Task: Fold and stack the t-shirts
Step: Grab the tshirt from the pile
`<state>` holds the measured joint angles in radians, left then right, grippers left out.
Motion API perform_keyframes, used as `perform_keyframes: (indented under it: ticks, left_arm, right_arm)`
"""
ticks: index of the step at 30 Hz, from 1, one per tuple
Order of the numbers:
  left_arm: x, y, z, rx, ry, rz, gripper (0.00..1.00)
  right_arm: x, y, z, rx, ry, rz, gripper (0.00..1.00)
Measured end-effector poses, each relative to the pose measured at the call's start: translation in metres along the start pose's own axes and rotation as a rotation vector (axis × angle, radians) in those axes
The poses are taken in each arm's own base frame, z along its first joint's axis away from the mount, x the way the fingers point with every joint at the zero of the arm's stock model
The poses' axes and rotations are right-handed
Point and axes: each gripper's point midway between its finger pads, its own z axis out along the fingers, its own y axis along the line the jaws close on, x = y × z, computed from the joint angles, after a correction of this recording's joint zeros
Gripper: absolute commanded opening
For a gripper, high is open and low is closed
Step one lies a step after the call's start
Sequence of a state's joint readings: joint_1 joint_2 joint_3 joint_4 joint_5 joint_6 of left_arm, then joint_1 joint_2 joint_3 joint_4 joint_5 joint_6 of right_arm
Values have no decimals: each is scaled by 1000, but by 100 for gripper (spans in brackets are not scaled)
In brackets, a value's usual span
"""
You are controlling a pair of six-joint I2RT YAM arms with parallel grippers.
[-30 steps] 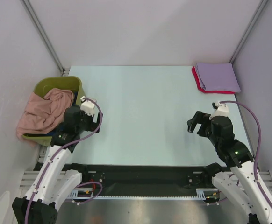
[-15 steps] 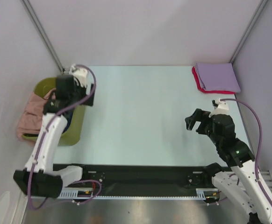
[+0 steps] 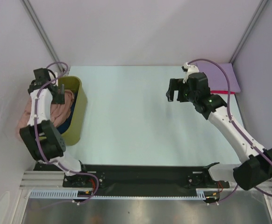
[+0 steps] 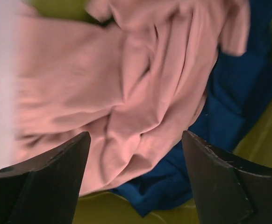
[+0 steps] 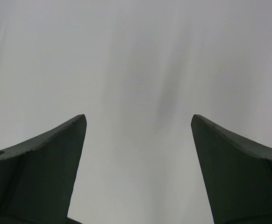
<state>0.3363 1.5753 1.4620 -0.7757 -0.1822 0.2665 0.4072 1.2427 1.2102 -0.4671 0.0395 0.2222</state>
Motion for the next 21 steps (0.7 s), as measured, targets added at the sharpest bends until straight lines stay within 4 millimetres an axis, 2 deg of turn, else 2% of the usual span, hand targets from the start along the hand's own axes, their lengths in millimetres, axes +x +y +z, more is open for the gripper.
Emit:
perform_keyframes:
  ticks: [2, 6, 7, 8, 9, 14, 17, 19, 21]
  left_arm:
    - [23, -10, 30, 33, 103, 28, 81]
    - [60, -30, 77, 95, 258, 77, 63]
    - [67, -33, 84, 102, 285, 85, 48]
    - [73, -35, 89, 106, 304, 91, 37]
    - [76, -37, 93, 114, 318, 103, 1]
    - [69, -36, 88, 121, 287, 109, 0]
    - [52, -30, 69, 114, 219, 94, 0]
    - [32, -24, 47, 113, 152, 74, 0]
    - [-6, -18, 12, 134, 29, 40, 0]
  right_arm:
    - [-1, 2, 13, -2, 22, -18, 100]
    - [1, 6, 20, -21, 41, -18, 100]
    - [1, 7, 20, -26, 41, -15, 100]
    - [1, 8, 20, -29, 40, -14, 100]
    - [0, 9, 20, -33, 38, -12, 99]
    - [-4, 9, 16, -26, 21, 14, 100]
    - [-11, 10, 7, -28, -10, 23, 100]
    - [-18, 12, -1, -34, -36, 25, 100]
    - [-25, 13, -9, -39, -64, 26, 100]
